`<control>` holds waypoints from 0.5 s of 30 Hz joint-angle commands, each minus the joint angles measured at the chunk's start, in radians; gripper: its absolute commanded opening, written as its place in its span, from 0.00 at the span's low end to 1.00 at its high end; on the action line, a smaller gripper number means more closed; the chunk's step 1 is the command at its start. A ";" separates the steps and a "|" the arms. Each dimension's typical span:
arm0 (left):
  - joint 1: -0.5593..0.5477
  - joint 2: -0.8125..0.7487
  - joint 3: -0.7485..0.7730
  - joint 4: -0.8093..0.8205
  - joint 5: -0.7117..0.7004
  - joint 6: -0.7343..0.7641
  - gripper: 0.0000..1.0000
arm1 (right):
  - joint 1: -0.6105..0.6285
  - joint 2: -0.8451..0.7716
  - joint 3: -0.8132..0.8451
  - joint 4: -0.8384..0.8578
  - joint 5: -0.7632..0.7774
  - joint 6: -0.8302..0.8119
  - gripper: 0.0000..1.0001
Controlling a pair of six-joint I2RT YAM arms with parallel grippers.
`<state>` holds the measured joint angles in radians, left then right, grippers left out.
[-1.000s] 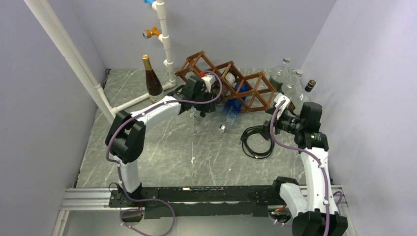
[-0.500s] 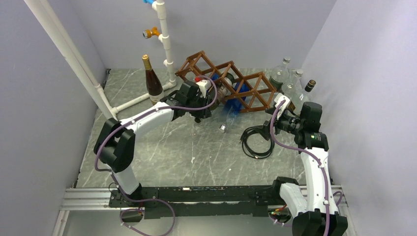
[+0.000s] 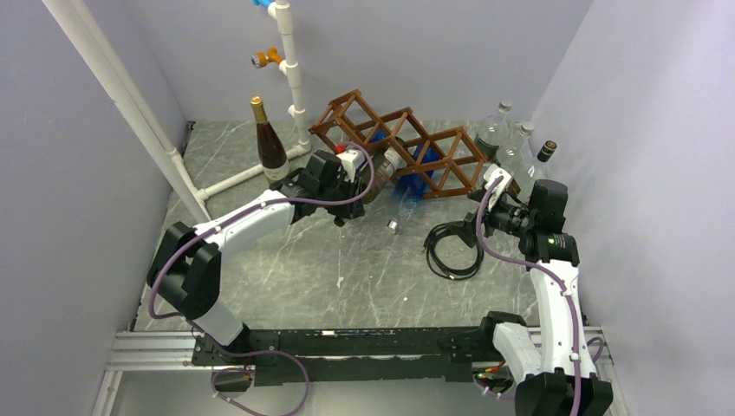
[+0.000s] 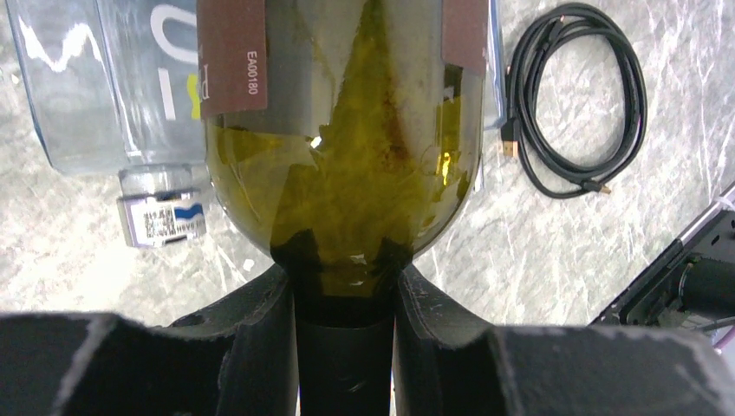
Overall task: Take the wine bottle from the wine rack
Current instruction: Pick up the wine bottle from the wine rack.
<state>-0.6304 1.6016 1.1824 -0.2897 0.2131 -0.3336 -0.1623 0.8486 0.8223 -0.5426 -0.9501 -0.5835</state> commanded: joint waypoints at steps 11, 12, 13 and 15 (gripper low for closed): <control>-0.004 -0.218 -0.079 0.096 0.032 0.032 0.00 | -0.005 -0.009 -0.005 0.035 -0.006 -0.010 1.00; -0.004 -0.227 -0.083 0.092 0.034 0.034 0.00 | -0.005 -0.009 -0.005 0.036 -0.006 -0.010 1.00; -0.005 -0.236 -0.089 0.088 0.036 0.034 0.00 | -0.005 -0.007 -0.005 0.036 -0.006 -0.009 1.00; -0.006 -0.252 -0.100 0.081 0.038 0.036 0.00 | -0.005 -0.008 -0.006 0.036 -0.006 -0.011 1.00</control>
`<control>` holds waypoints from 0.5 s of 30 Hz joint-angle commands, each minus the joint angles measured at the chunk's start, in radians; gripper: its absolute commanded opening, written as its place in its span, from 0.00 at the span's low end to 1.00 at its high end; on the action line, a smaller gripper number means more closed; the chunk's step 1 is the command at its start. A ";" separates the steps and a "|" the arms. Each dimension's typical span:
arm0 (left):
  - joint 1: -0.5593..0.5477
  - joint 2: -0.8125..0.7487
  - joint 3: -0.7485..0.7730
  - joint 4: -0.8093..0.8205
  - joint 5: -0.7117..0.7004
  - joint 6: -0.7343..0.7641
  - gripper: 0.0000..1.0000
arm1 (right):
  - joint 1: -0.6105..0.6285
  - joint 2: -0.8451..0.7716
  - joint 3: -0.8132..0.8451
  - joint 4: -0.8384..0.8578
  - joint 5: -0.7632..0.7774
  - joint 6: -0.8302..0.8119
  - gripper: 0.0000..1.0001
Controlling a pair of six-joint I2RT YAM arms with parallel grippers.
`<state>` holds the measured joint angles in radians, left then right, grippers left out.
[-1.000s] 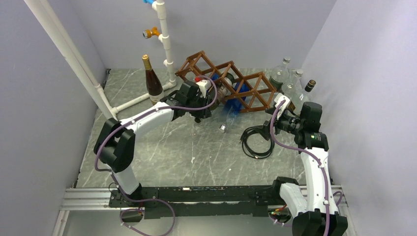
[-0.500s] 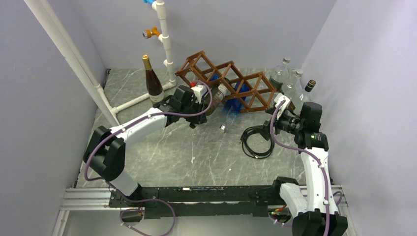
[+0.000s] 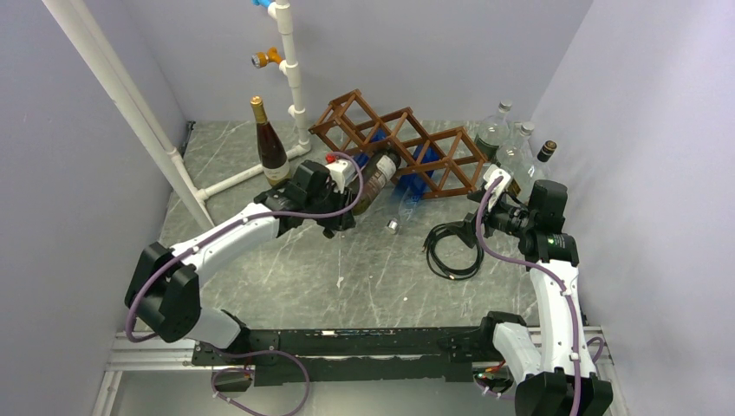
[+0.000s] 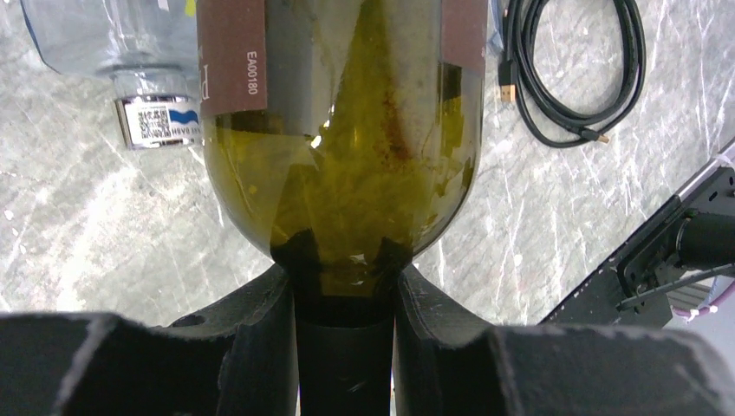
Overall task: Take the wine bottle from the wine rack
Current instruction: Pick up the wine bottle from the wine rack.
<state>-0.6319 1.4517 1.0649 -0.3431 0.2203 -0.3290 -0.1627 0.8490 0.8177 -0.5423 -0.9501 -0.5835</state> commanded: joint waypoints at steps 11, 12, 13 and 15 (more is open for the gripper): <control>-0.011 -0.184 -0.060 0.115 0.043 0.029 0.00 | -0.005 -0.006 -0.004 0.038 -0.007 -0.011 1.00; -0.012 -0.191 -0.065 0.113 0.045 0.030 0.00 | -0.005 -0.006 -0.004 0.038 -0.007 -0.010 1.00; -0.012 -0.198 -0.071 0.110 0.046 0.030 0.00 | -0.005 -0.005 -0.005 0.038 -0.007 -0.010 1.00; -0.015 -0.214 -0.082 0.110 0.049 0.028 0.00 | -0.006 -0.005 -0.004 0.038 -0.007 -0.010 1.00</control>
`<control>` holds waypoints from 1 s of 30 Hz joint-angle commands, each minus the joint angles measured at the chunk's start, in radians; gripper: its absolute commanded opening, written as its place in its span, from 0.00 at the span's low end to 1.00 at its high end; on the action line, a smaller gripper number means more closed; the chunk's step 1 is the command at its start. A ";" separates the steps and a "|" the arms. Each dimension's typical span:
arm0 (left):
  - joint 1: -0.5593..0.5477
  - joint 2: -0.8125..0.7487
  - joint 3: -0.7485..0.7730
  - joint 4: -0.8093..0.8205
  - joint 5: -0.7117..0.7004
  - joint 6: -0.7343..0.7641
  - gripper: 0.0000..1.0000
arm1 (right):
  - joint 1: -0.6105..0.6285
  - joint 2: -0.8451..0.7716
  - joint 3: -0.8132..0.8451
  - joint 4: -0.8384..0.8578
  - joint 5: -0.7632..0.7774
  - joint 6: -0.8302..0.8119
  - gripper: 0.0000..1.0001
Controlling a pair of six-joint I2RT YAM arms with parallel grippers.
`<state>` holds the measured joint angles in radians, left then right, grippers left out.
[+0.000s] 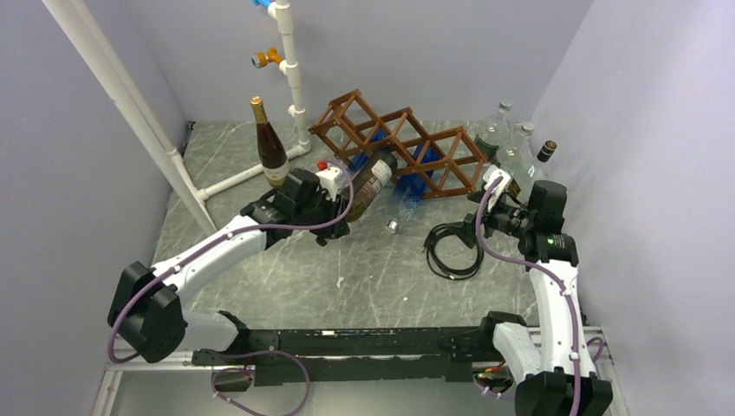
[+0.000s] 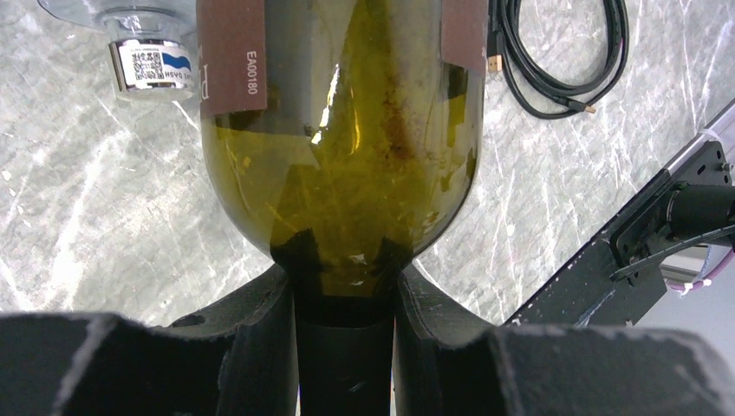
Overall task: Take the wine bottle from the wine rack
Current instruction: Pick up the wine bottle from the wine rack, then place the wine bottle at the center of the board.
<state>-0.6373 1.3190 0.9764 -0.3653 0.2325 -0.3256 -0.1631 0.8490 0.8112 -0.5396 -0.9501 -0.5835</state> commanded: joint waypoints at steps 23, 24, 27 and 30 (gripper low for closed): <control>-0.051 -0.189 -0.059 0.088 0.123 0.031 0.00 | -0.010 0.000 -0.001 0.022 -0.031 -0.035 1.00; -0.055 -0.192 -0.059 0.086 0.127 0.033 0.00 | -0.010 0.001 0.000 0.020 -0.034 -0.037 1.00; -0.062 -0.201 -0.061 0.079 0.141 0.035 0.00 | -0.010 0.001 0.000 0.013 -0.042 -0.046 1.00; -0.069 -0.209 -0.062 0.070 0.153 0.036 0.00 | -0.012 0.000 0.002 0.002 -0.053 -0.059 1.00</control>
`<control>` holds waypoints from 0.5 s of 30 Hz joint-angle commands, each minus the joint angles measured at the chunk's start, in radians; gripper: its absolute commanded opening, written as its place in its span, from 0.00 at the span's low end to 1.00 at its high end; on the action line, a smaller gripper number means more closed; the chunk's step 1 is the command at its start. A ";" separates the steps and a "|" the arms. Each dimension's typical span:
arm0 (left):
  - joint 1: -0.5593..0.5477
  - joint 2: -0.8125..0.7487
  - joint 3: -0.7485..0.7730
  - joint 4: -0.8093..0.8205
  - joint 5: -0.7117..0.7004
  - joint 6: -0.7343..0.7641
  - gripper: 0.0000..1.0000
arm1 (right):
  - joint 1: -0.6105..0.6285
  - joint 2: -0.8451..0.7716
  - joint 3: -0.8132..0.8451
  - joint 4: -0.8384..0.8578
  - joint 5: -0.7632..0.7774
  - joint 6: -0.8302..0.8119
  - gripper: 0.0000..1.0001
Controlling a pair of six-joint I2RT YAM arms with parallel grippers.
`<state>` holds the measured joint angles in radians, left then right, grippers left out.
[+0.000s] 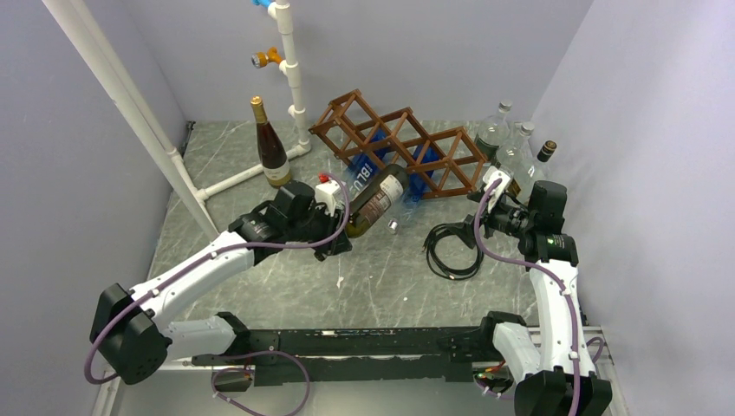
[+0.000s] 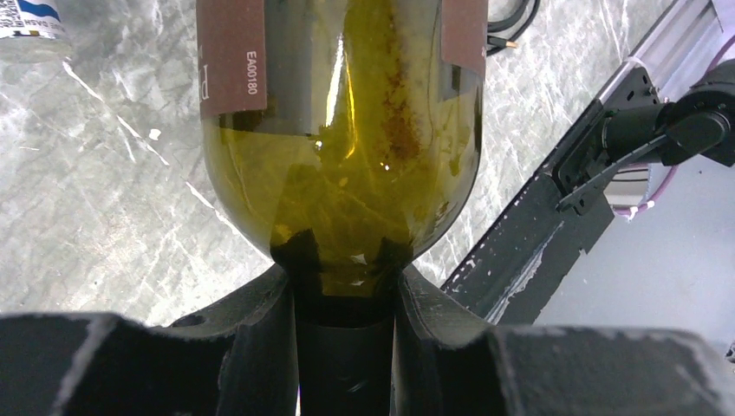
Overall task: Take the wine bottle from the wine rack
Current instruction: Place the wine bottle at the center of the board.
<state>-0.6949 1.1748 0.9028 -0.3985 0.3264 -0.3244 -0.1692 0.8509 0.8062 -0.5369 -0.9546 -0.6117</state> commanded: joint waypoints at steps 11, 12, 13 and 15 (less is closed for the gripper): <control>-0.042 -0.079 0.002 0.086 0.106 0.035 0.00 | -0.009 -0.003 0.026 -0.093 -0.129 -0.137 1.00; -0.048 -0.078 0.001 0.085 0.110 0.034 0.00 | -0.009 -0.004 0.027 -0.101 -0.136 -0.149 1.00; -0.052 -0.077 0.001 0.086 0.114 0.033 0.00 | -0.010 -0.003 0.029 -0.113 -0.144 -0.162 1.00; -0.062 -0.077 -0.001 0.086 0.125 0.032 0.00 | -0.010 -0.004 0.035 -0.152 -0.175 -0.208 1.00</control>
<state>-0.7368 1.1450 0.8806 -0.4362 0.3832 -0.3164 -0.1745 0.8509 0.8066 -0.6205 -1.0405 -0.7197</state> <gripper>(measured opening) 0.387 0.994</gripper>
